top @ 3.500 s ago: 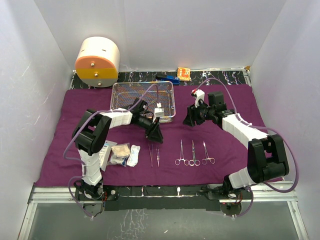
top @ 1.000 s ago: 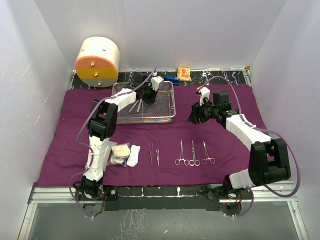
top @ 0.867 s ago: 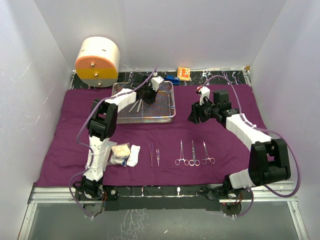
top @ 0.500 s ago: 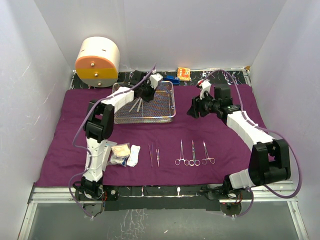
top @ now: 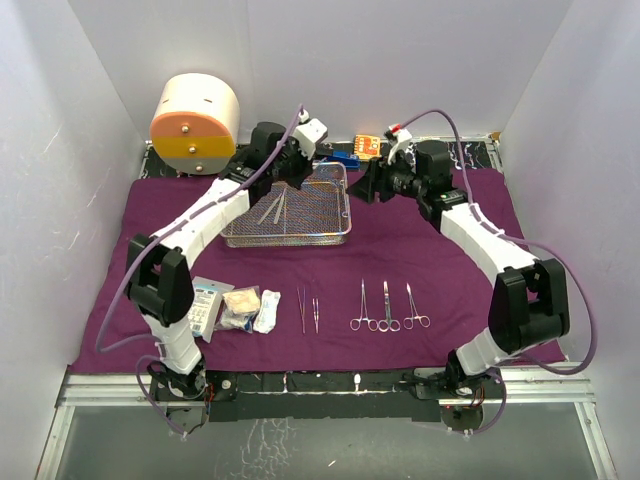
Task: Open and lay out the surgical kit
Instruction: Place the medical item in the surgical kit.
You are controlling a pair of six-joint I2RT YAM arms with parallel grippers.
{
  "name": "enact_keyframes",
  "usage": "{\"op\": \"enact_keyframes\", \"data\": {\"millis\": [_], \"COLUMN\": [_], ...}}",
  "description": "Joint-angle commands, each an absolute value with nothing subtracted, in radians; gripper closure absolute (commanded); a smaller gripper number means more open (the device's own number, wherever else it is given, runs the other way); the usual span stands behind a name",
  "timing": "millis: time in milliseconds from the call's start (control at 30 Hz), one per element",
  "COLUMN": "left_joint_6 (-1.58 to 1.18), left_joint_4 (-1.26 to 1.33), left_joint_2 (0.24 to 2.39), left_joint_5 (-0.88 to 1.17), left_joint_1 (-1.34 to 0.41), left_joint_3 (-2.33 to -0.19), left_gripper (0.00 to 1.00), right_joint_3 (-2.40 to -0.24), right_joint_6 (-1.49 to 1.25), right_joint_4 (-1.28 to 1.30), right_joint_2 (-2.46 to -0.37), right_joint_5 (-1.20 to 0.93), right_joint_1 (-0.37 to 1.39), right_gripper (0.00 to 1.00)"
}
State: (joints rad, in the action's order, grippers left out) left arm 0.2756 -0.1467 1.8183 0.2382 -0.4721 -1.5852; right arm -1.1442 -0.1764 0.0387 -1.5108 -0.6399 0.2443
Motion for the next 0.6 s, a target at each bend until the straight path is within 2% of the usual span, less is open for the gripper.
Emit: {"op": "enact_keyframes", "data": {"millis": [0, 233, 567], "left_joint_6": [0.254, 0.237, 0.22], "left_joint_4": [-0.185, -0.197, -0.186], "left_joint_2": [1.719, 1.646, 1.621], "left_joint_5": [0.213, 0.202, 0.229], "left_joint_1": [-0.529, -0.571, -0.58], "left_joint_3": [-1.549, -1.484, -1.439], "left_gripper": [1.0, 1.0, 1.0], "right_joint_3": [-1.245, -1.258, -1.251], "right_joint_6": [-0.374, -0.522, -0.745], "right_joint_4": [-0.133, -0.235, -0.271], "right_joint_2": [-1.549, -1.608, -1.675], "right_joint_5": [-0.675, -0.706, -0.675], "right_joint_1": [0.282, 0.287, 0.287], "right_gripper": [0.45, 0.4, 0.47]}}
